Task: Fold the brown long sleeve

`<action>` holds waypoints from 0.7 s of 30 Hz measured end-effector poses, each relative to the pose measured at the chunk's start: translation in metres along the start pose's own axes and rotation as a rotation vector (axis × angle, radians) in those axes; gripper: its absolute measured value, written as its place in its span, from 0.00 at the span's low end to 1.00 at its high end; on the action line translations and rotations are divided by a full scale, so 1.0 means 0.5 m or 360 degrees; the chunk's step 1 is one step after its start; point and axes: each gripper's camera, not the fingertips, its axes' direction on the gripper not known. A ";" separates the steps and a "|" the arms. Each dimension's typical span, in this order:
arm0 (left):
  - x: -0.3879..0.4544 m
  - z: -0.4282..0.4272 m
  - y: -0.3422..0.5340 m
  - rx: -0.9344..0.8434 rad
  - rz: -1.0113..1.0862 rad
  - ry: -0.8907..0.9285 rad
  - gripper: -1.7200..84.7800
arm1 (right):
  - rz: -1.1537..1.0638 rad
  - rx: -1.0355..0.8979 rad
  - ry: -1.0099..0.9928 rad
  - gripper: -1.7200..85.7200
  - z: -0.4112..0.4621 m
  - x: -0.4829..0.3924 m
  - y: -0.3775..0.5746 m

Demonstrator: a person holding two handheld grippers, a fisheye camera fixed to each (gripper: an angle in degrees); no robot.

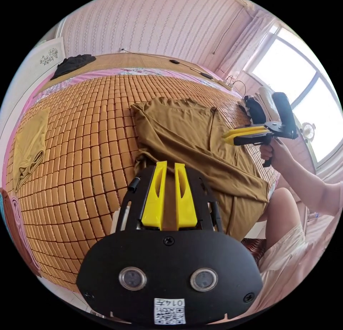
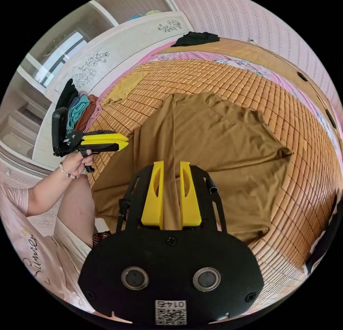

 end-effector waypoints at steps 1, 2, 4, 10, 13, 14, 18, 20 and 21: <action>-0.013 0.008 -0.012 -0.0009 -0.0001 -0.0004 0.14 | -0.0038 -0.0024 0.0007 0.10 0.018 -0.002 -0.049; -0.019 0.011 -0.018 -0.0013 -0.0001 -0.0016 0.14 | -0.0051 -0.0032 0.0020 0.10 0.026 -0.003 -0.072; -0.039 0.017 -0.035 -0.0025 0.0006 -0.0063 0.15 | -0.0089 -0.0048 0.0043 0.11 0.043 -0.005 -0.156; -0.085 0.013 -0.043 -0.0007 0.0015 -0.0075 0.17 | -0.0028 -0.0031 0.0029 0.12 0.066 0.023 -0.308; -0.109 0.016 -0.038 0.0000 0.0025 -0.0052 0.18 | -0.0002 -0.0094 0.0024 0.09 0.078 0.035 -0.355; -0.113 0.014 -0.037 0.0005 0.0024 -0.0046 0.18 | 0.0004 -0.0127 0.0025 0.07 0.081 0.037 -0.362; -0.140 -0.001 -0.035 0.0004 -0.0002 -0.0008 0.18 | 0.0045 -0.0016 0.0057 0.03 0.016 0.059 -0.387; -0.150 -0.006 -0.036 0.0004 -0.0014 -0.0011 0.19 | 0.0097 -0.0025 -0.0036 0.03 0.008 0.079 -0.397; -0.156 -0.008 -0.039 -0.0006 -0.0018 -0.0009 0.19 | 0.0109 -0.0063 -0.0076 0.04 0.012 0.088 -0.404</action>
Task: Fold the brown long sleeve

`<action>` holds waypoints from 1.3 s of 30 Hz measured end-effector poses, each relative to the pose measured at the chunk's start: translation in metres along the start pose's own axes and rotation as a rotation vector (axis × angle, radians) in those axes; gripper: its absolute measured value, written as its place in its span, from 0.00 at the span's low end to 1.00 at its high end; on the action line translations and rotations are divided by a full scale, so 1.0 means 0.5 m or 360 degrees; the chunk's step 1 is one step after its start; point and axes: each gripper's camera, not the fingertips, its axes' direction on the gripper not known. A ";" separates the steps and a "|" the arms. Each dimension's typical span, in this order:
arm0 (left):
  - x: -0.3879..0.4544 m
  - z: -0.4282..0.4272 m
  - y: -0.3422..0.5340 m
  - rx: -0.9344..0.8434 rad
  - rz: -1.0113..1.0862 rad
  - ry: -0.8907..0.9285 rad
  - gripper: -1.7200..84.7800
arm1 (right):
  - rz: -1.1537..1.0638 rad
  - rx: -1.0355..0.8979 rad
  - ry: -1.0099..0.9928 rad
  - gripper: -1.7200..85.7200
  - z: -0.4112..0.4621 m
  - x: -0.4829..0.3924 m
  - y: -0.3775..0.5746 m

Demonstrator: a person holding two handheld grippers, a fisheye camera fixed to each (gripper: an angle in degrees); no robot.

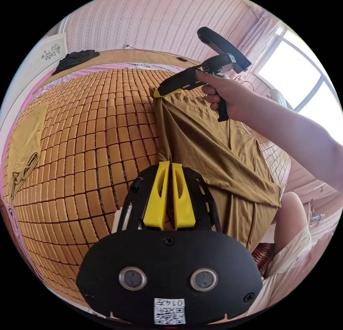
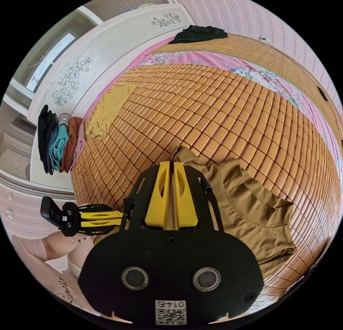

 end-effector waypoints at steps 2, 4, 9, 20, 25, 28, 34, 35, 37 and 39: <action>-0.009 -0.004 -0.004 -0.0011 0.0001 -0.0002 0.19 | 0.0022 0.0012 0.0035 0.06 -0.013 0.006 -0.004; -0.019 -0.013 -0.008 -0.0034 -0.0027 -0.0014 0.19 | 0.0028 0.0150 0.0153 0.07 -0.065 0.006 0.010; -0.039 -0.026 -0.008 -0.0015 -0.0049 -0.0019 0.19 | -0.0202 -0.0020 0.0188 0.06 -0.070 -0.026 0.069; -0.075 -0.051 -0.016 0.0002 -0.0048 -0.0035 0.19 | -0.0202 -0.0135 0.0226 0.01 -0.042 -0.037 0.112; -0.097 -0.063 -0.020 0.0003 -0.0059 -0.0015 0.18 | -0.0120 -0.0029 0.0225 0.01 -0.070 -0.036 0.126; -0.103 -0.070 -0.022 0.0008 -0.0065 -0.0031 0.18 | -0.0195 -0.0034 0.0252 0.03 -0.060 -0.067 0.127; -0.126 -0.087 -0.023 0.0021 -0.0091 0.0003 0.17 | -0.0207 0.0035 0.0058 0.08 -0.052 -0.109 0.084; -0.131 -0.091 -0.023 0.0021 -0.0095 0.0012 0.16 | -0.0202 0.0058 0.0051 0.08 -0.059 -0.105 0.088; -0.158 -0.122 -0.019 0.0069 -0.0110 -0.0021 0.16 | -0.0147 0.0095 0.0137 0.09 -0.091 -0.065 0.130; -0.190 -0.147 -0.024 0.0112 -0.0130 -0.0084 0.15 | -0.0051 0.0111 0.0283 0.10 -0.123 -0.014 0.181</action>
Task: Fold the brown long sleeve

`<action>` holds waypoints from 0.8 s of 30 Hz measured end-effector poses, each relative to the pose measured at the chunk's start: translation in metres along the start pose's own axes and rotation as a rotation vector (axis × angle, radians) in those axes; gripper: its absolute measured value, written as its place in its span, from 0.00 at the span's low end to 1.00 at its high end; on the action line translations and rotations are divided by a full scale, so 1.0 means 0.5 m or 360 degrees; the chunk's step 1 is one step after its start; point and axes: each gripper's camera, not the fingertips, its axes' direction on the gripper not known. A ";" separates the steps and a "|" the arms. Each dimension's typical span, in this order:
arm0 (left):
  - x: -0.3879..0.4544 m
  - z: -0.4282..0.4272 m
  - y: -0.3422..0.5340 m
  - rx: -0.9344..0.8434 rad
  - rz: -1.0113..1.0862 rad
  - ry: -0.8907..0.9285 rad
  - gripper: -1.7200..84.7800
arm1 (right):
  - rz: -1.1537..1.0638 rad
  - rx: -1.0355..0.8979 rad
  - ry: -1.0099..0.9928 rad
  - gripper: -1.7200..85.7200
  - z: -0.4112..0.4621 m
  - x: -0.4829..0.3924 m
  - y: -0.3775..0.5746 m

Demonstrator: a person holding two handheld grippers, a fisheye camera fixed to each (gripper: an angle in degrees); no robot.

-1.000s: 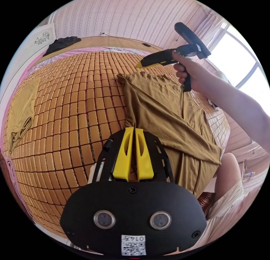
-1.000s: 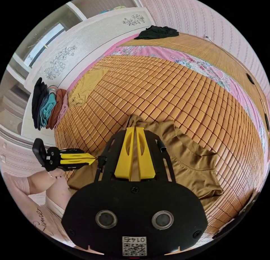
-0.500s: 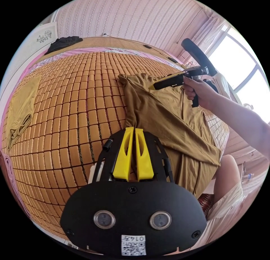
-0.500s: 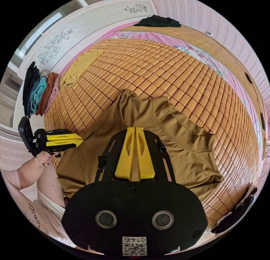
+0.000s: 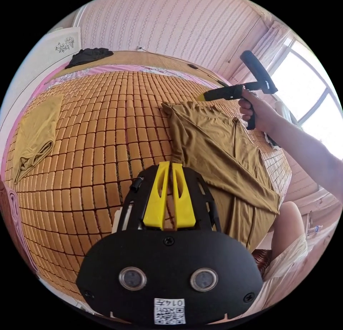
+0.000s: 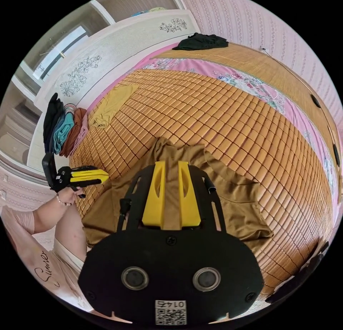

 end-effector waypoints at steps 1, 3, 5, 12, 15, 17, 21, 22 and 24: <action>-0.027 -0.010 -0.014 0.0034 -0.0027 -0.0017 0.15 | 0.0091 -0.0002 0.0112 0.11 -0.018 0.044 0.041; -0.063 -0.014 -0.047 0.0060 -0.0062 0.0022 0.14 | 0.0251 -0.0007 0.0263 0.11 -0.040 0.112 0.106; -0.084 -0.003 -0.093 0.0068 -0.0086 0.0138 0.13 | 0.0407 -0.0030 0.0301 0.12 -0.047 0.173 0.166; -0.080 0.122 -0.240 -0.0116 -0.0157 0.0342 0.12 | 0.0618 0.0006 -0.0138 0.12 0.026 0.256 0.286; -0.073 0.158 -0.268 -0.0227 -0.0169 0.0433 0.06 | 0.0540 -0.0102 -0.0087 0.06 0.061 0.229 0.278; -0.060 0.160 -0.278 -0.0260 -0.0130 0.0388 0.02 | 0.0519 -0.0065 0.0009 0.04 0.055 0.218 0.278; -0.036 0.106 -0.305 -0.0107 -0.0097 0.0320 0.01 | 0.0559 0.0028 0.0039 0.02 0.026 0.230 0.284; -0.027 0.091 -0.318 -0.0088 -0.0069 0.0258 0.01 | 0.0568 0.0050 0.0065 0.02 0.019 0.232 0.285; -0.013 0.069 -0.337 -0.0039 -0.0034 0.0195 0.01 | 0.0588 0.0097 0.0111 0.02 0.006 0.231 0.288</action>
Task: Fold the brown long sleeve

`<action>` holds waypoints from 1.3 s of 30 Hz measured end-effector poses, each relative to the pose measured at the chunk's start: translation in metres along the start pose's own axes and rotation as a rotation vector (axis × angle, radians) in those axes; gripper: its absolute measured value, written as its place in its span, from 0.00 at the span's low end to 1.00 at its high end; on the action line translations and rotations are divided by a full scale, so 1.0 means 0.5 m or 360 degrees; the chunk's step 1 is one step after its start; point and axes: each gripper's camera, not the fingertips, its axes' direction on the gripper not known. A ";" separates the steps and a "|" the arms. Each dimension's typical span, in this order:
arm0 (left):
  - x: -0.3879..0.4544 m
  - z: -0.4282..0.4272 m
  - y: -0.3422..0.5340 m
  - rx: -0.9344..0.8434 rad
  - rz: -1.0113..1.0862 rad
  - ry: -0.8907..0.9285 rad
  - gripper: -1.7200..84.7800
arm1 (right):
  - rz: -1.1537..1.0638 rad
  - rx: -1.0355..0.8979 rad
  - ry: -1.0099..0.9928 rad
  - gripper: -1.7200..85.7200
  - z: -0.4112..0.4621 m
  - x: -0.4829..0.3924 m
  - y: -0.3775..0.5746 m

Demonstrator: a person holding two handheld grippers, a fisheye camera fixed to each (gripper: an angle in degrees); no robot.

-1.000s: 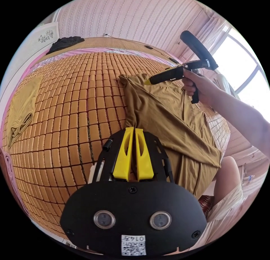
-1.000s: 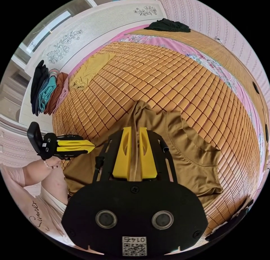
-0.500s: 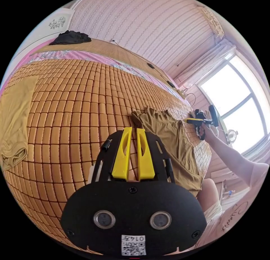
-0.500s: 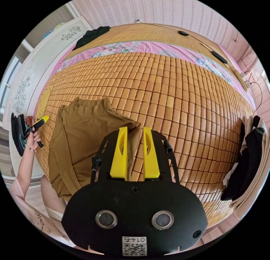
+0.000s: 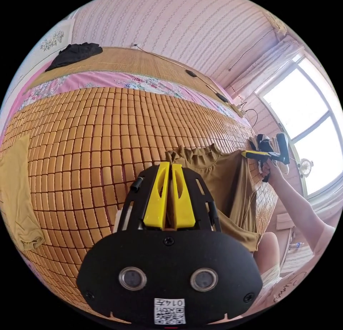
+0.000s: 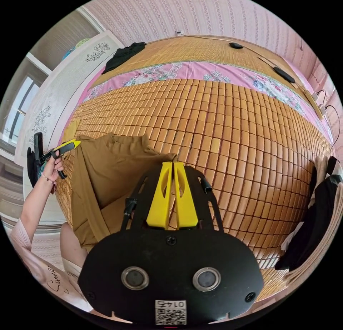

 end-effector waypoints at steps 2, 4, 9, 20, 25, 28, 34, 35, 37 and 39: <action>0.015 -0.019 -0.016 0.0066 -0.0001 -0.0015 0.01 | 0.0027 0.0088 0.0030 0.02 -0.018 0.000 0.003; 0.037 -0.041 -0.037 0.0154 -0.0003 -0.0021 0.01 | 0.0059 0.0159 0.0056 0.02 -0.038 0.004 0.003; 0.085 -0.071 -0.069 0.0242 0.0068 -0.0067 0.01 | 0.0056 0.0318 0.0032 0.02 -0.095 0.010 0.015; 0.174 -0.166 0.181 -0.0003 0.0474 0.0171 0.01 | -0.0241 0.0200 -0.0345 0.02 -0.110 -0.028 0.368; 0.152 -0.069 0.385 -0.0339 0.0342 0.0208 0.01 | 0.0031 -0.0204 -0.0442 0.02 0.091 0.012 0.563; 0.143 -0.033 0.435 -0.0396 0.0314 0.0111 0.01 | 0.0171 -0.0111 -0.0528 0.02 0.119 0.039 0.608; 0.119 -0.038 0.460 -0.0343 0.0180 0.0129 0.01 | 0.0194 -0.0022 -0.0530 0.03 0.078 0.055 0.604; 0.118 -0.039 0.461 -0.0357 0.0192 0.0115 0.01 | 0.0180 -0.0030 -0.0505 0.03 0.073 0.053 0.600; 0.107 -0.046 0.470 -0.0403 0.0206 0.0055 0.01 | 0.0095 -0.0025 -0.0301 0.04 0.042 0.032 0.579; 0.104 -0.063 0.470 -0.0369 0.0204 0.0034 0.01 | 0.0025 -0.0029 -0.0097 0.05 0.020 0.005 0.550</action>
